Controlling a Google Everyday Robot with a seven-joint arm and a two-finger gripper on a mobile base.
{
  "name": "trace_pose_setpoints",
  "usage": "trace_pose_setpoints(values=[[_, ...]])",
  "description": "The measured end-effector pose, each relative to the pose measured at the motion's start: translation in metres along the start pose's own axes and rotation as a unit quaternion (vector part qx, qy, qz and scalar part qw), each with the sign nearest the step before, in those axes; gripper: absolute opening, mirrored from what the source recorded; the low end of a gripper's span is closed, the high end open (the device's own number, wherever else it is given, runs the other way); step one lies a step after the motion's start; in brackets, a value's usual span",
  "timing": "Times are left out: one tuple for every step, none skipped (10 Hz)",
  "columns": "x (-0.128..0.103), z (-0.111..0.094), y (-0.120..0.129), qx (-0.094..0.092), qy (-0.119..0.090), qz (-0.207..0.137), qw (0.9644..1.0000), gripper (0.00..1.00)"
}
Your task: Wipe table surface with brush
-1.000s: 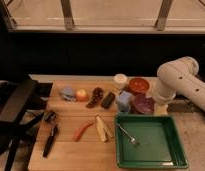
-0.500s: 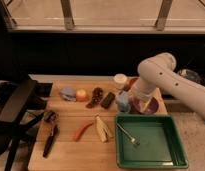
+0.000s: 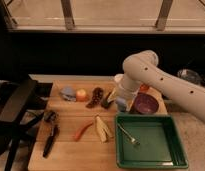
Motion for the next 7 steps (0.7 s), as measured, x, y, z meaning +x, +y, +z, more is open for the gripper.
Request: trace_pose_setpoints(values=[[0.0, 0.0, 0.0, 0.0, 0.0, 0.0, 1.0, 0.65], [0.001, 0.001, -0.003, -0.002, 0.002, -0.01, 0.9999, 0.65], [0.001, 0.003, -0.012, -0.004, 0.003, -0.035, 0.9994, 0.65], [-0.001, 0.006, -0.02, -0.006, 0.005, -0.052, 0.9986, 0.65], [-0.004, 0.012, -0.036, -0.009, 0.01, -0.075, 0.9971, 0.65], [-0.012, 0.021, -0.061, -0.011, 0.014, -0.103, 0.9945, 0.65], [-0.018, 0.028, -0.078, -0.012, 0.017, -0.121, 0.9925, 0.65]])
